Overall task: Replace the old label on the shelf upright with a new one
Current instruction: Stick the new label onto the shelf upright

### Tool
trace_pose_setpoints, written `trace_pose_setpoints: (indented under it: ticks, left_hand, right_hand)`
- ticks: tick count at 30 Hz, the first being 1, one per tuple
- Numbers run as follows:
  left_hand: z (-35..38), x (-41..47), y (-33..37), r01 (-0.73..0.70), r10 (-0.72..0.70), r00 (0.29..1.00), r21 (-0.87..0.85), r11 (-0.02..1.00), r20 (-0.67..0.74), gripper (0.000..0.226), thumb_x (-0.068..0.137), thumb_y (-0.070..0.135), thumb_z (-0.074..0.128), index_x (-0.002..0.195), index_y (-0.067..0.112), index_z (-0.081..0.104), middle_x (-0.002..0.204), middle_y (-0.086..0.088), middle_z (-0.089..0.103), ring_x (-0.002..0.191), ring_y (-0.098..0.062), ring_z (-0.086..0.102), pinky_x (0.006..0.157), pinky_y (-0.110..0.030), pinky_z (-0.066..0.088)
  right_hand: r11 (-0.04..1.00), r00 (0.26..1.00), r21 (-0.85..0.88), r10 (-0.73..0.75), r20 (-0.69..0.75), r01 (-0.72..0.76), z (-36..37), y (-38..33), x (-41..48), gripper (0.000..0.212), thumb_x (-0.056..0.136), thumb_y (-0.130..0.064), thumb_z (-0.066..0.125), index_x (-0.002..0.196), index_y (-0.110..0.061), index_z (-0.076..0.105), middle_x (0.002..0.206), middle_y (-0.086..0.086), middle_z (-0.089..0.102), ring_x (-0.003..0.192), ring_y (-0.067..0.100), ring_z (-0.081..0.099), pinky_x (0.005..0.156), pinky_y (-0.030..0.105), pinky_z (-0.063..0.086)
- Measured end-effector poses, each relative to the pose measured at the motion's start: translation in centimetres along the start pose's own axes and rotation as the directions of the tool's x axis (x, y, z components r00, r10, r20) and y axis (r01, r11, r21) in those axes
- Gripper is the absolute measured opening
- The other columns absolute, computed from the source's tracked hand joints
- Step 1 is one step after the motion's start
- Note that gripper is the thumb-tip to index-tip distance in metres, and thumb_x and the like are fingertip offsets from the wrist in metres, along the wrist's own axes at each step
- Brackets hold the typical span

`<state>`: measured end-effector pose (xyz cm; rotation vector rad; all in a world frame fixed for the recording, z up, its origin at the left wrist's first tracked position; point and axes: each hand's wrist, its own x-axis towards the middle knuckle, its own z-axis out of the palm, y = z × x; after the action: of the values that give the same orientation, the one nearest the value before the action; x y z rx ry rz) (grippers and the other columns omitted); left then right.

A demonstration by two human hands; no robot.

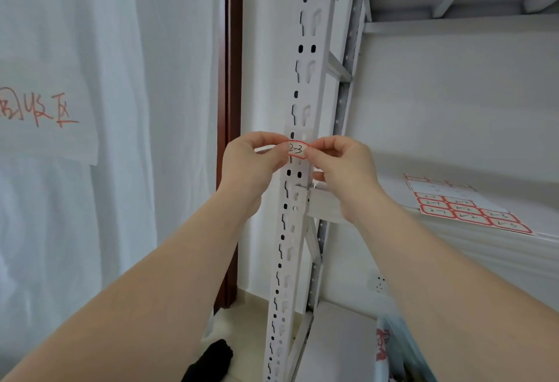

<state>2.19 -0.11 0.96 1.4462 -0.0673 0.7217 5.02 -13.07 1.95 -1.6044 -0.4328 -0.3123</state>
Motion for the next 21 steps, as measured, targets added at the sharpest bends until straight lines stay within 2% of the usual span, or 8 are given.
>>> trace_pose_setpoints:
  ticks: [3,6,11,14,15,17,21]
  left_hand:
    - [0.3,0.5,0.1,0.004,-0.004,1.000,0.006,1.000,0.013,0.008,0.085,0.010,0.069,0.081,0.017,0.069,0.087,-0.001,0.069,0.086,-0.011,0.065,0.081,-0.031,0.057]
    - [0.5,1.2,0.0,-0.024,0.026,0.999,0.053,0.998,-0.021,0.012,0.086,0.010,0.067,0.080,0.020,0.067,0.082,0.001,0.067,0.081,-0.009,0.062,0.076,-0.028,0.058]
    - [0.9,2.2,0.0,-0.066,0.071,0.997,0.130,0.989,-0.028,0.016,0.085,0.008,0.066,0.079,0.023,0.065,0.075,0.000,0.065,0.074,-0.012,0.061,0.080,-0.039,0.058]
    - [1.0,2.6,-0.2,-0.100,0.105,0.994,0.163,0.982,-0.022,0.019,0.085,0.009,0.067,0.085,0.027,0.060,0.070,0.001,0.065,0.071,-0.014,0.061,0.083,-0.045,0.056]
    - [1.0,2.7,-0.2,-0.103,0.109,0.994,0.168,0.980,-0.023,0.021,0.085,0.010,0.067,0.087,0.029,0.058,0.069,0.000,0.065,0.070,-0.014,0.061,0.084,-0.046,0.055]
    - [1.1,2.7,-0.5,-0.105,0.112,0.993,0.165,0.981,-0.035,0.023,0.085,0.010,0.067,0.089,0.029,0.055,0.069,0.000,0.066,0.070,-0.014,0.061,0.084,-0.048,0.055]
    - [1.3,2.9,-0.9,-0.114,0.124,0.991,0.161,0.980,-0.053,0.022,0.084,0.011,0.068,0.089,0.027,0.055,0.068,0.000,0.065,0.068,-0.014,0.060,0.083,-0.049,0.055]
  right_hand:
    - [0.998,0.997,-0.042,-0.042,-0.063,0.039,0.6,0.1,0.7,0.011,0.077,-0.022,0.075,0.074,-0.021,0.065,0.072,-0.002,0.066,0.070,0.018,0.064,0.076,0.044,0.059]
    - [0.991,0.988,-0.116,-0.085,-0.133,0.069,1.1,0.0,1.5,0.015,0.079,-0.015,0.069,0.069,-0.025,0.063,0.074,-0.001,0.069,0.076,0.021,0.067,0.078,0.045,0.057]
    - [0.963,0.962,-0.241,-0.174,-0.212,0.121,1.7,-0.3,2.2,0.015,0.078,-0.013,0.066,0.070,-0.026,0.063,0.067,-0.008,0.065,0.069,0.014,0.064,0.072,0.027,0.054]
    - [0.940,0.943,-0.301,-0.238,-0.232,0.163,1.8,-0.2,2.3,0.011,0.080,-0.015,0.065,0.076,-0.024,0.061,0.065,-0.013,0.060,0.067,0.008,0.059,0.060,0.007,0.040]
    - [0.931,0.936,-0.317,-0.263,-0.235,0.182,1.8,-0.2,2.2,0.012,0.080,-0.015,0.065,0.079,-0.025,0.058,0.065,-0.013,0.060,0.066,0.005,0.057,0.058,0.005,0.037]
    - [0.915,0.922,-0.339,-0.308,-0.233,0.220,1.9,-0.2,2.0,0.016,0.081,-0.015,0.065,0.082,-0.024,0.053,0.066,-0.012,0.060,0.067,0.005,0.057,0.060,0.007,0.038]
    - [0.888,0.909,-0.393,-0.348,-0.230,0.240,2.1,-0.2,1.8,0.017,0.082,-0.016,0.064,0.087,-0.021,0.049,0.067,-0.009,0.061,0.074,0.016,0.058,0.070,0.028,0.044]
